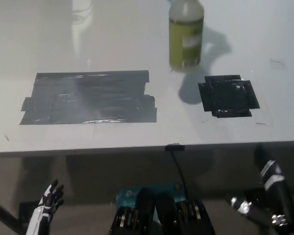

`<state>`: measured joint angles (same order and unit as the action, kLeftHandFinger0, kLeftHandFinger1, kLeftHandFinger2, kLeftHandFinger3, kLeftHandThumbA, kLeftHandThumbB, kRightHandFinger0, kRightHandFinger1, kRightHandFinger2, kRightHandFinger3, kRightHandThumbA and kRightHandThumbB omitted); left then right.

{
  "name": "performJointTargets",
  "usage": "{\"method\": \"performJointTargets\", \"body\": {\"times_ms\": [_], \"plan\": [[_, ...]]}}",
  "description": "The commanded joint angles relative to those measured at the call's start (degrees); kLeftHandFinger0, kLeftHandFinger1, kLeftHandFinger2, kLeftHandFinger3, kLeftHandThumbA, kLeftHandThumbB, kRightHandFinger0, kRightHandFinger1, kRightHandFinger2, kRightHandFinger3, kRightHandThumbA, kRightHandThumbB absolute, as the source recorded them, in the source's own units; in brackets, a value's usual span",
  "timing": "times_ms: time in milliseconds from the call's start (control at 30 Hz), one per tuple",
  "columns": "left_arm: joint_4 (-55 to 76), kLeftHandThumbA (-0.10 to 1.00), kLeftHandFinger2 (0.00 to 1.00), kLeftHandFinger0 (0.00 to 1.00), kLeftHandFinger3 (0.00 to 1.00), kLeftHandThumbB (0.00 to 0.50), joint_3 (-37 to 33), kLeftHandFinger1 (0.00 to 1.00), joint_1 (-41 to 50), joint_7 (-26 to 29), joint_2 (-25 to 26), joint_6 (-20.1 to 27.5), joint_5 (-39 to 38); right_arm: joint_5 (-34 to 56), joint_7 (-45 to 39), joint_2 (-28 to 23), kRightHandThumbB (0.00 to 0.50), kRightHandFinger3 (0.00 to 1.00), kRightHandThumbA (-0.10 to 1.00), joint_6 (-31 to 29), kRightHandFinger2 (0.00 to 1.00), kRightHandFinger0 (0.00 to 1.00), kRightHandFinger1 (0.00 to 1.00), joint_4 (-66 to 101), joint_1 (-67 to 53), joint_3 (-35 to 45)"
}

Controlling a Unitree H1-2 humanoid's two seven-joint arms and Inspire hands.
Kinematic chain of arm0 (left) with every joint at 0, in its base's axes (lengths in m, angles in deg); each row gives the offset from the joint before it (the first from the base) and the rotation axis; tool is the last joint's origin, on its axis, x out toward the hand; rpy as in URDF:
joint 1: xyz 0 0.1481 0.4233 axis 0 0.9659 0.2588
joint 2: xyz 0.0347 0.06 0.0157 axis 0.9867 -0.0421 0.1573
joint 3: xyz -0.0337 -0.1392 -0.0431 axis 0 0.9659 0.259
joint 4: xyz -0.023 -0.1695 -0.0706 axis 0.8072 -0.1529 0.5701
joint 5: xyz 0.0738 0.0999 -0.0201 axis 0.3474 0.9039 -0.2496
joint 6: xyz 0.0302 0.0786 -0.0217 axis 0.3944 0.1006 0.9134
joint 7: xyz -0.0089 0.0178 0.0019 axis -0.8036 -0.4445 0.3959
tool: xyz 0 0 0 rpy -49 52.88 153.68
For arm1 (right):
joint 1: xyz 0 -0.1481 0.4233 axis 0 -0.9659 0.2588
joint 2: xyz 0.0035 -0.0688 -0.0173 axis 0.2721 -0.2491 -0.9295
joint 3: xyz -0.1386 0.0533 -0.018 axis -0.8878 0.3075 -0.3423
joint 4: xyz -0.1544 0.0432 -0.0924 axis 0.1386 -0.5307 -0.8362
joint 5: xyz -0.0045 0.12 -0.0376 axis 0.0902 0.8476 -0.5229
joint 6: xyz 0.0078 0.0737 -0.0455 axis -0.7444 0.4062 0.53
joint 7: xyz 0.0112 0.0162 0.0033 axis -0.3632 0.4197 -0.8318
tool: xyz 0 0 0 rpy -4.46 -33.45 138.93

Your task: A person hands a spray bottle to the robot which it grabs with its right hand and places on the black spot infront of it on the table

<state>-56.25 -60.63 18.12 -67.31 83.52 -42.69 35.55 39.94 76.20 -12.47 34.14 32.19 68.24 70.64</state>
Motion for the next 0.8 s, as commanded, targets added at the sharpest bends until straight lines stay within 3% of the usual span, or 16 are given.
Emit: {"method": "performJointTargets", "body": {"times_ms": [0,167,200,267,333,400,500,533,633,767], "plan": [[1.0,1.0,1.0,1.0,1.0,0.146,-0.3,1.0,-0.2,-0.6,0.6,3.1,0.6,1.2,1.6,-0.1,0.415,1.0,1.0,5.6,1.0,1.0,1.0,9.5,5.0,2.3],[1.2,1.0,1.0,1.0,1.0,0.137,-0.6,1.0,0.3,-0.7,0.5,3.1,0.6,3.1,0.7,-2.0,0.42,1.0,1.0,14.3,1.0,1.0,1.0,9.5,13.9,4.4],[0.9,1.0,1.0,1.0,1.0,0.142,-0.6,1.0,0.4,-0.7,0.4,3.3,0.4,4.6,0.2,-2.7,0.387,1.0,1.0,16.5,1.0,1.0,1.0,8.3,16.4,4.8],[0.8,1.0,1.0,1.0,1.0,0.156,-0.8,1.0,0.5,-0.6,0.4,3.2,0.7,7.8,-0.5,-3.4,0.381,1.0,1.0,22.9,1.0,1.0,1.0,5.9,22.2,5.6],[0.9,1.0,1.0,1.0,1.0,0.161,-0.8,1.0,0.6,-0.7,0.4,3.0,0.5,7.3,-0.5,-3.5,0.364,1.0,1.0,24.2,1.0,1.0,1.0,4.2,24.5,5.5],[0.9,1.0,1.0,1.0,1.0,0.162,-0.8,1.0,0.6,-0.7,0.4,2.9,0.4,6.4,-1.4,-4.0,0.377,1.0,1.0,25.7,1.0,1.0,1.0,1.1,28.0,4.8],[1.0,1.0,1.0,1.0,1.0,0.172,-0.7,1.0,0.8,-0.6,0.3,2.7,0.5,6.0,-2.3,-3.9,0.464,1.0,1.0,31.1,1.0,1.0,1.0,-2.0,33.0,3.5],[1.1,0.99,1.0,1.0,1.0,0.173,-0.8,1.0,0.9,-0.6,0.3,2.6,0.4,5.7,-2.7,-4.0,0.465,1.0,1.0,33.2,1.0,1.0,1.0,-3.1,35.0,2.8],[1.2,0.99,1.0,1.0,1.0,0.176,-0.8,1.0,0.8,-0.7,0.2,2.5,0.3,5.9,-3.4,-3.4,0.431,1.0,1.0,35.6,1.0,1.0,1.0,-6.6,39.6,1.8],[1.1,0.99,1.0,1.0,1.0,0.167,-1.0,1.0,0.6,-0.6,0.2,2.9,0.7,5.4,-3.7,-2.4,0.421,1.0,1.0,35.3,1.0,1.0,1.0,-14.2,45.6,0.7]]}}
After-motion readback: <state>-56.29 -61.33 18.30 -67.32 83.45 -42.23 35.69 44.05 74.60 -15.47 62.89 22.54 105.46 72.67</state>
